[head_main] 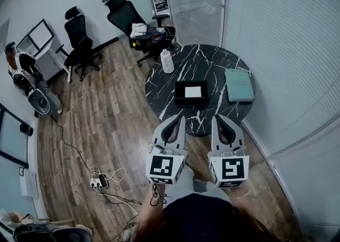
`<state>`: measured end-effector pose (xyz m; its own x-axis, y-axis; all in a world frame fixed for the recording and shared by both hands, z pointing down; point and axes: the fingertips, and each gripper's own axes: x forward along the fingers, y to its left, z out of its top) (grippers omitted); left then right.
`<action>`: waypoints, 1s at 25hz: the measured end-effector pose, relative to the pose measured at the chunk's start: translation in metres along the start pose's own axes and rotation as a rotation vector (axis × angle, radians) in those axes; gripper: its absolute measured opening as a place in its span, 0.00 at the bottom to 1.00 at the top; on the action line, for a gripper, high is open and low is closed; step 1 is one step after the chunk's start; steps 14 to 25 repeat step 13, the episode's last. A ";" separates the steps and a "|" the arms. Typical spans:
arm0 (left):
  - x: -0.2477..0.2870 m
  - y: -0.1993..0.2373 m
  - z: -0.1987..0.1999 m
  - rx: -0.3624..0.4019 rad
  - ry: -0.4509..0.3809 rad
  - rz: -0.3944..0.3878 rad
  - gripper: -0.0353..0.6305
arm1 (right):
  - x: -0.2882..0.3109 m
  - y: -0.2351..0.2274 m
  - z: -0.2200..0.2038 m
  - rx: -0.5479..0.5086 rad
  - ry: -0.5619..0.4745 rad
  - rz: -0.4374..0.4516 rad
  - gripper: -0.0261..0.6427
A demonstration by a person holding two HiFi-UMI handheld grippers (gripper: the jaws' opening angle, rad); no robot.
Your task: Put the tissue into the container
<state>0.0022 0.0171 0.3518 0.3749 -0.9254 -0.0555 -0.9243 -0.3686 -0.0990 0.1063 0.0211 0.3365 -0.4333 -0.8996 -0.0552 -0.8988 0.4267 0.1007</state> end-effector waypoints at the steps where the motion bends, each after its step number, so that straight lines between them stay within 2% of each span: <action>1: 0.000 -0.001 -0.001 -0.003 0.002 -0.002 0.09 | -0.001 0.000 0.000 -0.001 0.000 -0.001 0.07; 25: 0.004 -0.006 -0.001 -0.002 0.009 -0.011 0.09 | -0.002 -0.009 0.003 0.006 -0.016 -0.021 0.07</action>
